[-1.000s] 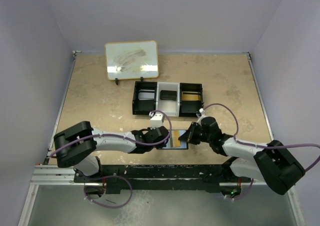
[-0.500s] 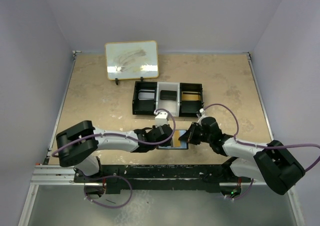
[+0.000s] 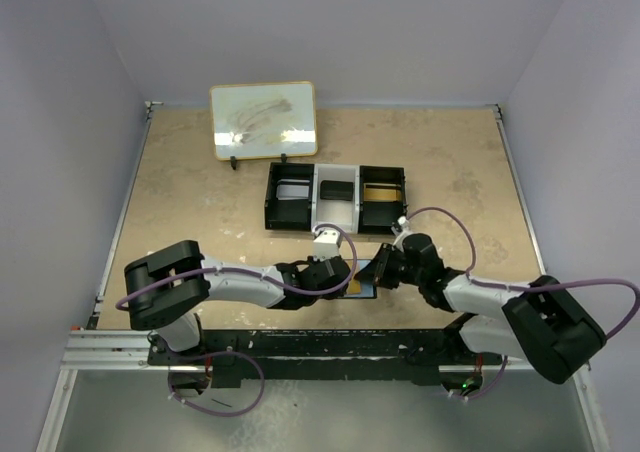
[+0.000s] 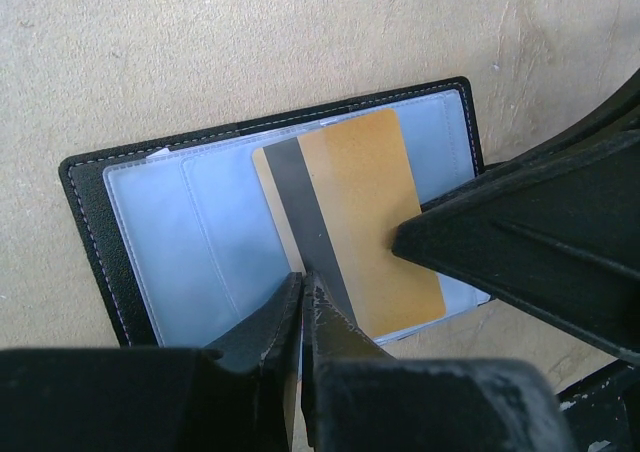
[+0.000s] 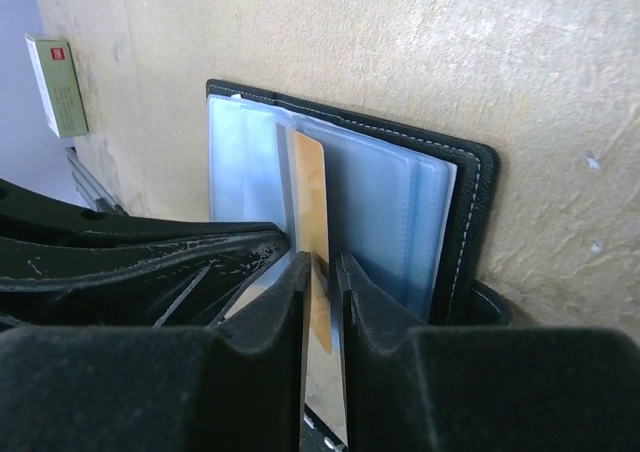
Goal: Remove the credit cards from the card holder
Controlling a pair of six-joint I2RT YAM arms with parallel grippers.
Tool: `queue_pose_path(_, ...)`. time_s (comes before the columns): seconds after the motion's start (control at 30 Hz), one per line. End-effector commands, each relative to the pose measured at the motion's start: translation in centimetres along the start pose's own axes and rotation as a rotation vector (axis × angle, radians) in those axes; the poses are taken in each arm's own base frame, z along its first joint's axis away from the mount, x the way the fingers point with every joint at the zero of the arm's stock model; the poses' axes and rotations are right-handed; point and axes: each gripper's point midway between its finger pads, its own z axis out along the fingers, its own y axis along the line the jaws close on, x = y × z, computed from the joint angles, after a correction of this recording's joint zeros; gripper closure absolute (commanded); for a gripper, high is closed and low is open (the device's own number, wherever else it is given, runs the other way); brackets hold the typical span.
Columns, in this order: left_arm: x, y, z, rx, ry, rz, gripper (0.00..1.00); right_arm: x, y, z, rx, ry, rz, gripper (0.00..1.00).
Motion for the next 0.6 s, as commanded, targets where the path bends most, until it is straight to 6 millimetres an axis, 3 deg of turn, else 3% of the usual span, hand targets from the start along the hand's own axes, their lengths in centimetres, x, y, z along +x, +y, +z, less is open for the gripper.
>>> queue_pose_path(0.0, 2.0, 1.7, 0.0, -0.047, 0.054, 0.034, 1.0, -0.3, 1.7, 0.5, -0.08, 0.013, -0.029, 0.8)
queue_pose_path(0.3, 1.8, 1.8, -0.3, -0.052, 0.046, 0.034, 1.0, -0.5, 1.9, 1.3, -0.093, 0.029, -0.045, 0.83)
queue_pose_path(0.5, 1.5, 2.0, -0.4, -0.066, 0.039, 0.039, 1.0, -0.8, 1.6, 1.3, -0.063, 0.022, -0.052, 1.0)
queue_pose_path(0.57, 1.4, 2.3, -0.5, -0.074, 0.034, 0.04, 1.0, -1.2, 1.3, 0.9, -0.026, -0.001, -0.057, 1.0)
